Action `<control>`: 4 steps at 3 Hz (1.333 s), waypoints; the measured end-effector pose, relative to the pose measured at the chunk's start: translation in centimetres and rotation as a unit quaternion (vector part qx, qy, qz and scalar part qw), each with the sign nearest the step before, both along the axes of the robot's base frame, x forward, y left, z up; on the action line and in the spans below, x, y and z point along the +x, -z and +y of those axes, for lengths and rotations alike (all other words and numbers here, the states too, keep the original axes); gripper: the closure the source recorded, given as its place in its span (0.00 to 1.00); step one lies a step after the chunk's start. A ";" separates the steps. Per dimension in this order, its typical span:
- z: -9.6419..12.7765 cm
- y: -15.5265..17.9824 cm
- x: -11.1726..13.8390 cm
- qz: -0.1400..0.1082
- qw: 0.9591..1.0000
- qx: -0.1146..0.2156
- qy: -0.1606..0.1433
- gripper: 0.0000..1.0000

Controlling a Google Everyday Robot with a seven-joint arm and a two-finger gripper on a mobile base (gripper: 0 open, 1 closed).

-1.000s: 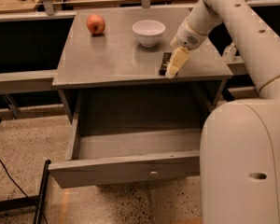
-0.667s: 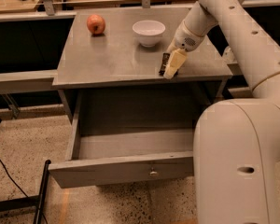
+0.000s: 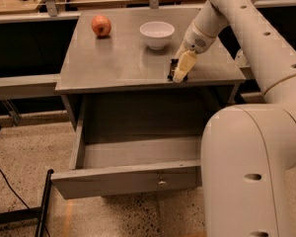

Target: Place rxbar chocolate into top drawer

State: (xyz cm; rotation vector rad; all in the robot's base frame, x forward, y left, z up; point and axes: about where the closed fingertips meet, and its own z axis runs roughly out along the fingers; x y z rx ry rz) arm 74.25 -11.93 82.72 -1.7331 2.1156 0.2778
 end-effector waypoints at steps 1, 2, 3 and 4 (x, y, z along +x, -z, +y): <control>0.0 -0.4 0.0 0.000 1.000 0.000 0.000 0.99; 0.0 -0.4 0.0 0.000 1.000 0.000 0.000 1.00; 0.0 -0.5 0.0 0.000 1.000 0.000 0.000 1.00; -0.2 -1.6 -1.6 -0.004 1.000 0.001 -0.004 1.00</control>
Offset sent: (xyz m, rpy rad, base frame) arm -0.1468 -0.0071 0.0726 0.0732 -0.0103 0.0601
